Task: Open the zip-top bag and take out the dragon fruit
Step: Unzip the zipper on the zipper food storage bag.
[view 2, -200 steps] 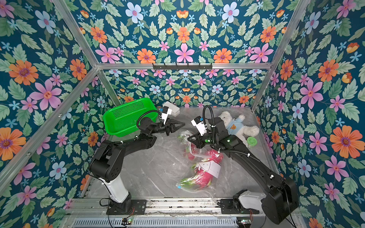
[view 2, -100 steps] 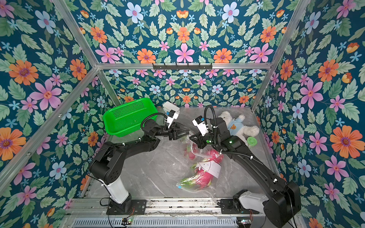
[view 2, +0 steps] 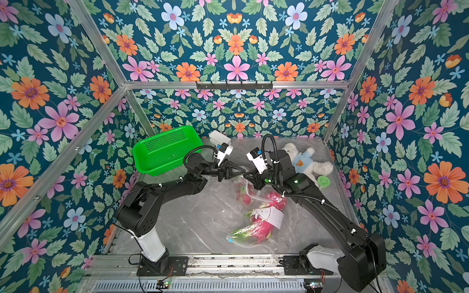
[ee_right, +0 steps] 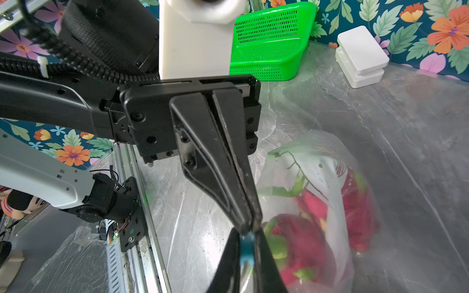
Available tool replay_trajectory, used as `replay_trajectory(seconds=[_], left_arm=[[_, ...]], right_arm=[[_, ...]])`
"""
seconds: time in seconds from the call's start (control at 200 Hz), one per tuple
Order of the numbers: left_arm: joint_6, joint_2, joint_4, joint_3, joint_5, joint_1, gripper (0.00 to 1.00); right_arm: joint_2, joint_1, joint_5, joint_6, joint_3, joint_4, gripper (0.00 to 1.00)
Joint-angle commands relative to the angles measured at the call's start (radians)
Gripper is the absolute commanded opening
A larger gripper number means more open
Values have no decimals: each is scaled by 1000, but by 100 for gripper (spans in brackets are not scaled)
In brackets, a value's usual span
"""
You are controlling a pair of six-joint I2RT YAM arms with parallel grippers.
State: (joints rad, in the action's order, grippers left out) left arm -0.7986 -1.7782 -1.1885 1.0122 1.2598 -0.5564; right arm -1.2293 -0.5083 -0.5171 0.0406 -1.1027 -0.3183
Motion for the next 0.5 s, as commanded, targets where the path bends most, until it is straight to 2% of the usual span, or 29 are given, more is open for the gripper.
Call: replay_trajectory(seconds=[0.0, 0.145, 0.22, 0.36, 0.495], left_arm=[[11, 2, -13, 4, 39, -2, 0], [72, 30, 37, -9, -12, 4, 0], [185, 63, 177, 4, -59, 11, 0], [418, 131, 456, 47, -158, 12, 0], [453, 165, 479, 45, -199, 12, 0]], right_arm=[[-2, 1, 15, -31, -17, 23, 11], [-10, 1, -17, -14, -32, 8, 12], [-23, 1, -47, 12, -45, -13, 16], [-44, 0, -85, 80, -38, -2, 16], [-53, -5, -90, 144, -25, 40, 16]])
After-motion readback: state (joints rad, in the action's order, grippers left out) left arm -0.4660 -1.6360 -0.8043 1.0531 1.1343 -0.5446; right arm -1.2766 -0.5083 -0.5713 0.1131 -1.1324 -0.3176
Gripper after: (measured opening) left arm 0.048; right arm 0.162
